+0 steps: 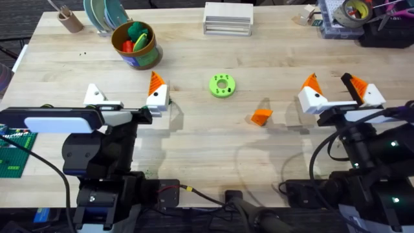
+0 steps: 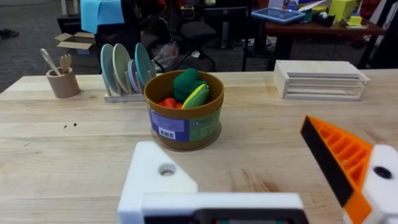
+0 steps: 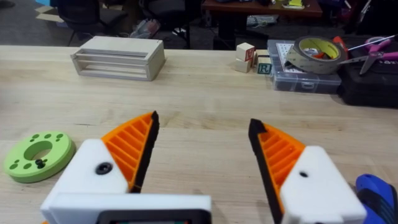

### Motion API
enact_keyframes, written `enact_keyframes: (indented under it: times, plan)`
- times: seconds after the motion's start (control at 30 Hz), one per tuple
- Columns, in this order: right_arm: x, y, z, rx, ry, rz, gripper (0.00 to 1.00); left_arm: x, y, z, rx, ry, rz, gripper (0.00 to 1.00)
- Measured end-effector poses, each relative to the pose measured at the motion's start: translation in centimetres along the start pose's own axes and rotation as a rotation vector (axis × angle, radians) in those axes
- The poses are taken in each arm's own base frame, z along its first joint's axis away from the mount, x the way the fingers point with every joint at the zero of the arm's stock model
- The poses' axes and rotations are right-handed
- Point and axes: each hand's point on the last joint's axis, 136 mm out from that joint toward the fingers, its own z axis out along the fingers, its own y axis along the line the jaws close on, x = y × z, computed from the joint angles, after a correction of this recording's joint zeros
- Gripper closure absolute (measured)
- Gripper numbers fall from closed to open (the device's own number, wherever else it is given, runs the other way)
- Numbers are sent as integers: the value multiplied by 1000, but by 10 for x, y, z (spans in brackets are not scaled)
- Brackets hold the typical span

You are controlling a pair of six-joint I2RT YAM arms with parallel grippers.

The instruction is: Pick up the gripper from the table and insert it into the empty holder that is missing its gripper. Then pick up a screw, insert it into the mounting hole, and use the screwdriver to tighten it. Finally, clean up the table by picking up the vegetable and placing it into the bucket.

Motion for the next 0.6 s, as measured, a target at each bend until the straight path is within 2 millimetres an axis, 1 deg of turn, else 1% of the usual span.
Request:
enact_keyframes:
  times: [0.6]
  plan:
    - [3, 0, 0, 1, 12, -3, 56, 0, 0, 0, 0, 1, 0, 9]
